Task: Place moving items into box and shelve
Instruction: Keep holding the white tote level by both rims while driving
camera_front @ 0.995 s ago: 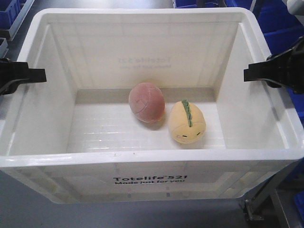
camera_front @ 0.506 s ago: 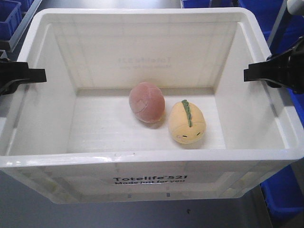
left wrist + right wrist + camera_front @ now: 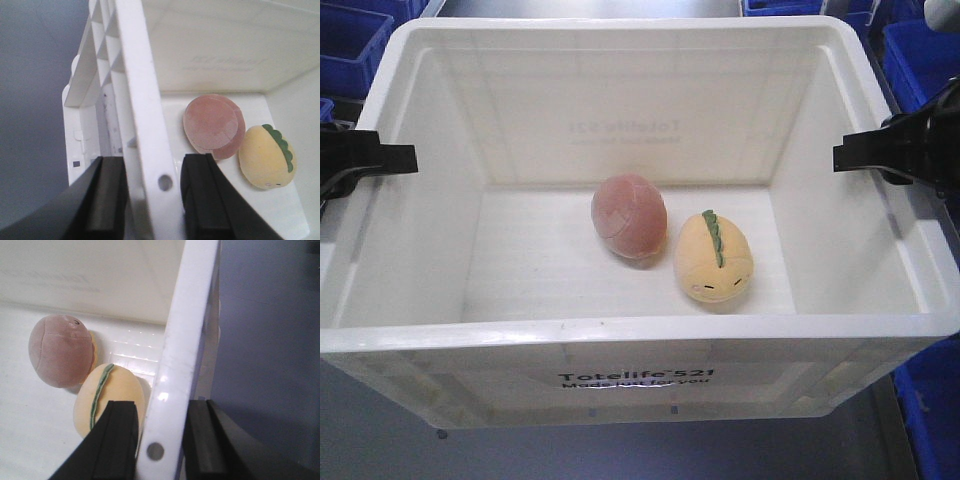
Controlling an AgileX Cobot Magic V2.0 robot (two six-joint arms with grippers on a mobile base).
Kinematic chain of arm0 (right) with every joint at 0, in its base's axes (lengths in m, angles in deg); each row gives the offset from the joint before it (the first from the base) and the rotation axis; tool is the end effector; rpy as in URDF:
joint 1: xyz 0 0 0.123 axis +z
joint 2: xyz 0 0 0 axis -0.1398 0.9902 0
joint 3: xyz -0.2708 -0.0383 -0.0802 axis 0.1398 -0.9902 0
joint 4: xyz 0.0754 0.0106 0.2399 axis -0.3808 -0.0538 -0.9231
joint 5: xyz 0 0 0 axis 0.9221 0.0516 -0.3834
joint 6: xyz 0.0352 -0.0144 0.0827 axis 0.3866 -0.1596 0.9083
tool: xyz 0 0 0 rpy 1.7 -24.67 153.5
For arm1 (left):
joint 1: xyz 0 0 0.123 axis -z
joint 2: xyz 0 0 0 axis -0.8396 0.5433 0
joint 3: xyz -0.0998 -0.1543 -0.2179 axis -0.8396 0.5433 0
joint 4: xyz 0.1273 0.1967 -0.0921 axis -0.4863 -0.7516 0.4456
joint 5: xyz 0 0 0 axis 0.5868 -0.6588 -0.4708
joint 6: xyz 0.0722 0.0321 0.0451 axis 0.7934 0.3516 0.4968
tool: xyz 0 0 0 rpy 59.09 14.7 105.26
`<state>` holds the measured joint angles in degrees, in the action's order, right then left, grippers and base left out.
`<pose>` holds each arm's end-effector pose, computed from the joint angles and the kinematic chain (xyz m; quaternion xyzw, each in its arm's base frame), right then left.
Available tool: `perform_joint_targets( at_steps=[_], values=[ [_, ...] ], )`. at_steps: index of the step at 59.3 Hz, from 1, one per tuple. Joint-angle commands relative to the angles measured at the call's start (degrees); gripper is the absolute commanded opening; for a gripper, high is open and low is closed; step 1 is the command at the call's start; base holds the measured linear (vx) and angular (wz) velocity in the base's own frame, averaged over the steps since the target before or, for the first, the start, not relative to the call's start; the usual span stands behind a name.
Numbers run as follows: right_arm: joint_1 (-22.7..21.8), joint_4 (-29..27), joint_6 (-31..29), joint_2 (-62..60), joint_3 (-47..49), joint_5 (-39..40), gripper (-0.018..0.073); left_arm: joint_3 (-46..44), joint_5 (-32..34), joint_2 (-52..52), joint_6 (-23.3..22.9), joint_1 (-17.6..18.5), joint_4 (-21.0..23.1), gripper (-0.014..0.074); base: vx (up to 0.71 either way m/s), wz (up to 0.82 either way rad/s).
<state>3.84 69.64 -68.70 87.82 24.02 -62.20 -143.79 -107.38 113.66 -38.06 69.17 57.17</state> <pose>0.2123 0.0640 0.3676 -0.0997 0.9150 0.1502 0.3610 0.1833 -0.0664 0.3652 0.0274 0.8841 -0.2402 0.3998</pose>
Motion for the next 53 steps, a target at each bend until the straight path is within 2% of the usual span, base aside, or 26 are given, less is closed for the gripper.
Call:
perform_joint_targets(
  at_steps=[1,29,53],
  values=[
    [0.1,-4.4,-0.9,-1.6,2.5,6.5,-0.0004,-2.6,7.0,-1.6,0.6,0.5,4.7,-0.0004,0.36,0.15],
    [0.1,-4.4,-0.9,-1.6,2.5,6.5,-0.0004,-2.6,7.0,-1.6,0.6,0.5,4.7,-0.0004,0.34,0.20],
    [0.1,-4.4,-0.9,-1.6,2.5,6.5,-0.0004,-2.6,7.0,-1.6,0.6,0.5,4.7,-0.0004,0.26,0.40]
  ],
)
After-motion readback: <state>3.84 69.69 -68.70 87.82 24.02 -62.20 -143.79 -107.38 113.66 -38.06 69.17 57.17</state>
